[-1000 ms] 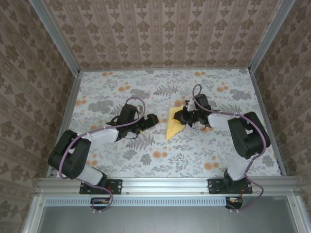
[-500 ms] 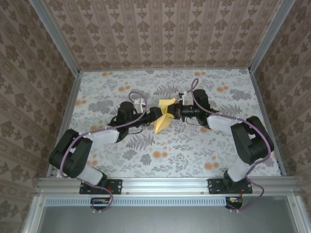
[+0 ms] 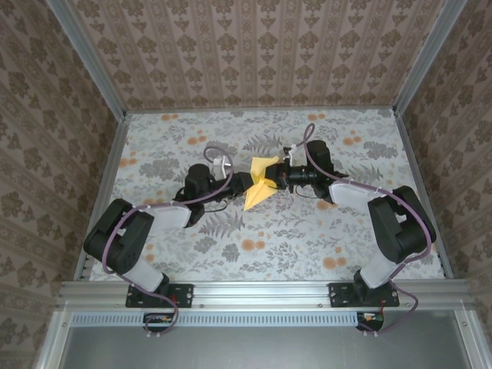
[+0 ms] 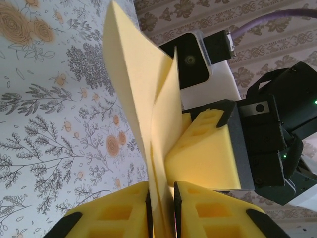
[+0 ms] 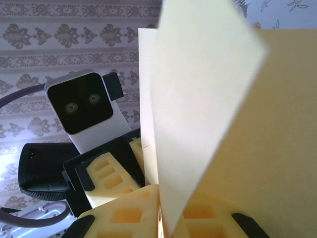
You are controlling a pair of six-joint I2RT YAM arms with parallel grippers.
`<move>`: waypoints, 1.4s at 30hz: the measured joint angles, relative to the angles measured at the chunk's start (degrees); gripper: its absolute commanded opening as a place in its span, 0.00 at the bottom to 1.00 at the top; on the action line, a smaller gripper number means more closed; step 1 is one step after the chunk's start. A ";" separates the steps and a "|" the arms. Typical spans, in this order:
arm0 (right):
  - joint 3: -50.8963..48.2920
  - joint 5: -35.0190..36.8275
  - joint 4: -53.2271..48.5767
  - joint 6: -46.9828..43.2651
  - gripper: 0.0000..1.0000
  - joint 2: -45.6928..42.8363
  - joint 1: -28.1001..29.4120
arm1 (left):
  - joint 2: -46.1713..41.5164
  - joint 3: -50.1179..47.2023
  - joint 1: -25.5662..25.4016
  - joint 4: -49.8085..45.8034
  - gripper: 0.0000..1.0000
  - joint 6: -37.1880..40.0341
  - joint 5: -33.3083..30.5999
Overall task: Fold a paper plane with a square sheet of paper (pick it up from the middle)
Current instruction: Turn over the paper at the center of the table.
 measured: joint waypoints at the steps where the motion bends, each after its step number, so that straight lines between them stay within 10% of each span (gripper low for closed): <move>1: 0.15 0.09 -1.03 -0.70 0.18 -0.24 -0.04 | 0.00 -0.04 0.00 -0.04 0.13 0.00 -0.02; 11: 3.78 6.71 -19.63 -12.33 0.59 -5.97 -2.27 | -1.03 -0.68 0.74 -6.01 0.07 2.40 -1.75; 17: 4.07 18.62 -32.11 -20.59 0.74 -11.34 -3.26 | -8.24 6.34 -1.03 -37.51 0.08 16.52 -14.95; 32: -0.83 37.00 -39.21 -25.27 0.78 -18.10 -3.26 | 3.67 36.87 -14.86 -92.32 0.10 31.98 -64.67; 42: -6.60 42.29 -39.41 -24.11 0.77 -20.90 -3.26 | 21.27 46.88 -16.57 -95.54 0.33 31.06 -64.28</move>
